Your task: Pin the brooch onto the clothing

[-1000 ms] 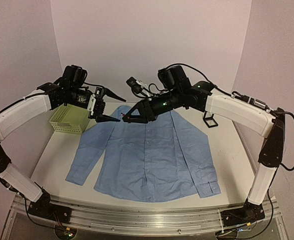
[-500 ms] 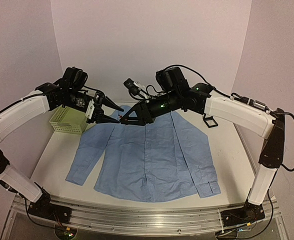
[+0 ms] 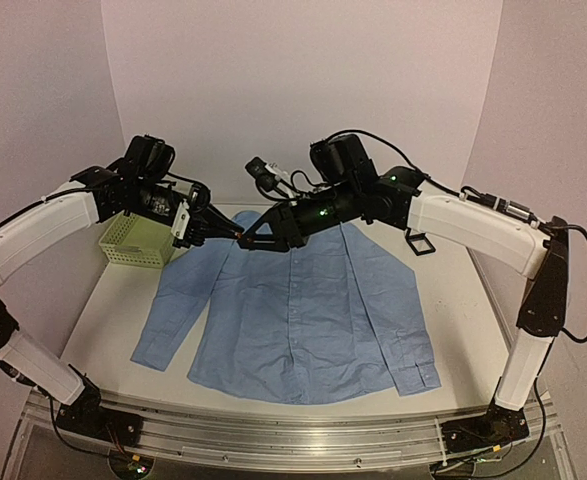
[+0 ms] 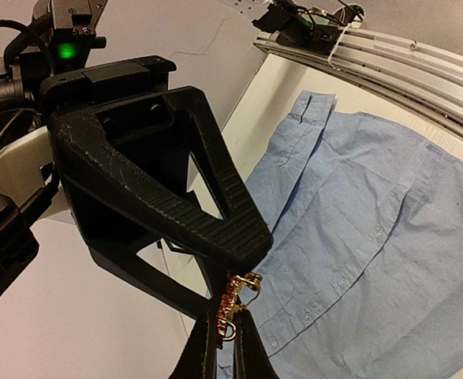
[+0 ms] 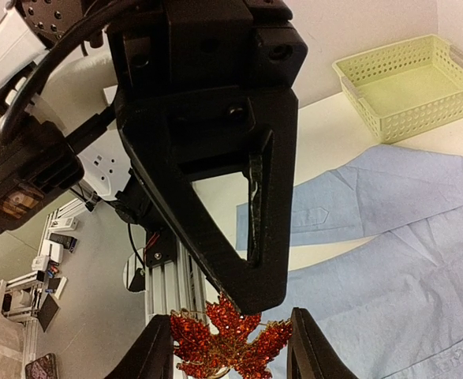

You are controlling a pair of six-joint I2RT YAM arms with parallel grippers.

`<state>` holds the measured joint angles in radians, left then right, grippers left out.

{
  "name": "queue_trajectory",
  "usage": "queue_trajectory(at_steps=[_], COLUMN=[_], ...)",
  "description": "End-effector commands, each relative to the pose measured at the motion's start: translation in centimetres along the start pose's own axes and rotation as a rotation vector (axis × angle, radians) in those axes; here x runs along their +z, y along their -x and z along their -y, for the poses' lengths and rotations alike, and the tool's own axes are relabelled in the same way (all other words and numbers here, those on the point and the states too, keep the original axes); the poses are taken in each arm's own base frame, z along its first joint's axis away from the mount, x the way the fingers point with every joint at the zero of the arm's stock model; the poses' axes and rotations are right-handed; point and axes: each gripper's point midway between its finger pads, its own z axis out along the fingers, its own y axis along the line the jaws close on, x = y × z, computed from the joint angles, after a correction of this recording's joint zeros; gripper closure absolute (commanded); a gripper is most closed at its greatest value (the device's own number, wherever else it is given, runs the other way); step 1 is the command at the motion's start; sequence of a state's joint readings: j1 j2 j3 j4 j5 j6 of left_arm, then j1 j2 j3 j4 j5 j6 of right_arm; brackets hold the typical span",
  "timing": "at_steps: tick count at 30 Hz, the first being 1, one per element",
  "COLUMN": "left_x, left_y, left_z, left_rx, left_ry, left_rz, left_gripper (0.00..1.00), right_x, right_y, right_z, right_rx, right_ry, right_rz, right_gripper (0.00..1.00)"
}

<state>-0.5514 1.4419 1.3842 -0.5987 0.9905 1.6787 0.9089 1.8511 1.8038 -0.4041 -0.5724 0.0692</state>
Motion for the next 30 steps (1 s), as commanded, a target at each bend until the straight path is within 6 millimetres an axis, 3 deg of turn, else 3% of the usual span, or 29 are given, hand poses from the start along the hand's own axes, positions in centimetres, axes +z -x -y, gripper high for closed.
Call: queue_trajectory(at_steps=[1, 4, 11, 15, 21, 26, 30], left_x=[-0.5, -0.6, -0.7, -0.7, -0.3, 0.7, 0.8], left_y=[1.2, 0.8, -0.4, -0.7, -3.2, -3.7, -3.1], left_z=[-0.6, -0.2, 1.7, 3.8, 5.7, 6.6, 8.4], left_rx=[0.034, -0.012, -0.199, -0.332, -0.65, -1.104, -1.277], left_ry=[0.019, -0.011, -0.092, -0.156, -0.246, -0.331, -0.386], left_rz=[0.005, -0.027, -0.104, -0.128, -0.244, -0.276, -0.283], left_gripper=[1.0, 1.0, 1.0, 1.0, 1.0, 1.0, 1.0], right_x=[-0.9, -1.1, -2.2, -2.8, -3.3, -0.6, 0.8], right_y=[1.9, 1.8, 2.5, 2.7, 1.8, -0.7, -2.7], right_z=[-1.6, -1.0, 0.0, 0.1, 1.4, 0.5, 1.6], right_rx=[-0.044, -0.038, -0.017, -0.022, -0.042, -0.121, -0.112], right_ry=[0.019, -0.018, -0.121, -0.15, -0.263, -0.296, -0.319], right_rz=[0.059, 0.061, 0.095, 0.108, 0.105, 0.054, 0.008], right_gripper=[0.79, 0.7, 0.26, 0.15, 0.15, 0.24, 0.26])
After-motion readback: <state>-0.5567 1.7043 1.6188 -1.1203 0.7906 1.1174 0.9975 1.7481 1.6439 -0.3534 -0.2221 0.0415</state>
